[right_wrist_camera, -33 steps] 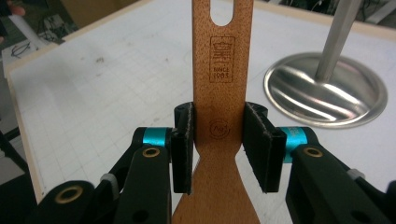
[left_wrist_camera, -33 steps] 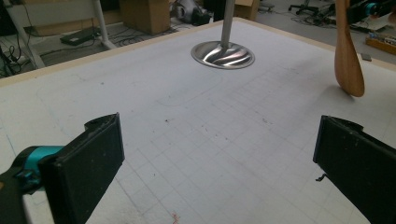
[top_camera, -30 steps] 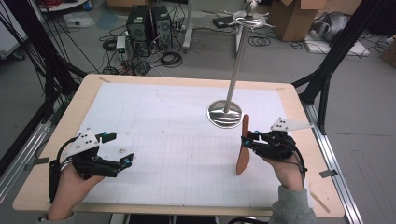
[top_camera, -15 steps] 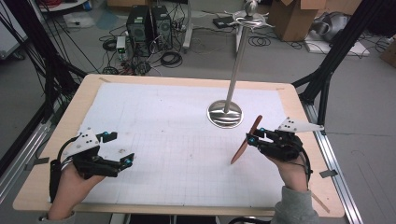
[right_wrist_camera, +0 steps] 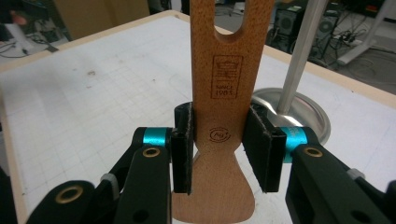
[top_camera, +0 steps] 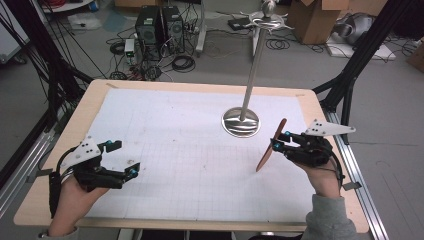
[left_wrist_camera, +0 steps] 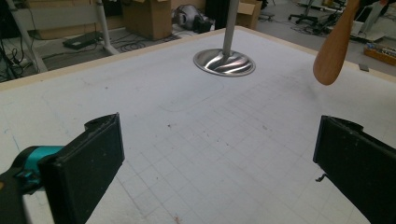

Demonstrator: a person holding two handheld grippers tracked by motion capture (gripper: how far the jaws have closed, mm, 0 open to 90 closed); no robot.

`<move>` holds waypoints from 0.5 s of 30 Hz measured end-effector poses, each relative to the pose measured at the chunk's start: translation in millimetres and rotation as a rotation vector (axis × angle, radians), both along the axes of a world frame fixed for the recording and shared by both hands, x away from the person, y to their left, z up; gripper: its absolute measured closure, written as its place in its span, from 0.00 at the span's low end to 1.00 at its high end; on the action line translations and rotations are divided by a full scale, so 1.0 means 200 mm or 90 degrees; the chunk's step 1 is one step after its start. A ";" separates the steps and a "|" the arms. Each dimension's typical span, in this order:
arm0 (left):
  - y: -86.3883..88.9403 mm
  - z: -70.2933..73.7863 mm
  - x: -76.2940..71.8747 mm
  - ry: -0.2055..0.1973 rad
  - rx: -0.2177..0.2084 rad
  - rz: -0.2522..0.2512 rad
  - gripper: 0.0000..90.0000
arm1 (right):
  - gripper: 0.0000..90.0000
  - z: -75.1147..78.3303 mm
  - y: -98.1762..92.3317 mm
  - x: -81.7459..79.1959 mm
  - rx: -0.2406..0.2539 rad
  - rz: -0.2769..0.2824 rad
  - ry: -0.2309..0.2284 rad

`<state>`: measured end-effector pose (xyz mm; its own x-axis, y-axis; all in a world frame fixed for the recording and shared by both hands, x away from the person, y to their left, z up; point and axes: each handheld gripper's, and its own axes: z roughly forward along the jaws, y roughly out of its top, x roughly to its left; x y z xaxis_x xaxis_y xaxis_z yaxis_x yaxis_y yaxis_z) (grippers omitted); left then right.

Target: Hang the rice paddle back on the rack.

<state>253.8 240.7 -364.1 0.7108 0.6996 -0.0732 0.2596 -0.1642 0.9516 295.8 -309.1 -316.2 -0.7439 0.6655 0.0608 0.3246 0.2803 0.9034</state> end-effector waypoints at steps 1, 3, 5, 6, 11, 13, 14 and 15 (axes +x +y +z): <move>0.00 0.00 0.00 0.000 0.000 0.000 0.03 | 0.72 0.00 0.00 0.00 0.000 0.000 0.000; 0.00 0.00 0.00 -0.001 0.000 0.000 0.03 | 0.72 0.03 -0.01 0.01 0.006 0.007 0.002; 0.00 0.01 0.00 0.004 -0.012 -0.007 0.03 | 0.72 0.07 -0.02 0.03 -0.014 0.007 -0.009; 0.00 0.01 0.00 0.001 -0.013 -0.010 0.03 | 0.72 0.08 -0.02 0.04 -0.019 0.006 -0.012; 0.02 0.03 0.00 -0.005 -0.021 -0.007 0.03 | 0.72 0.12 -0.05 0.09 -0.032 0.001 -0.020; 0.03 0.03 0.00 -0.003 -0.024 -0.003 0.03 | 0.72 0.14 -0.07 0.12 -0.035 -0.002 -0.018; 0.04 0.02 0.00 -0.002 -0.024 -0.001 0.03 | 0.72 0.15 -0.07 0.13 -0.030 -0.003 -0.016; 0.04 0.02 0.00 -0.002 -0.025 0.002 0.03 | 0.72 0.16 -0.08 0.14 -0.024 -0.002 -0.020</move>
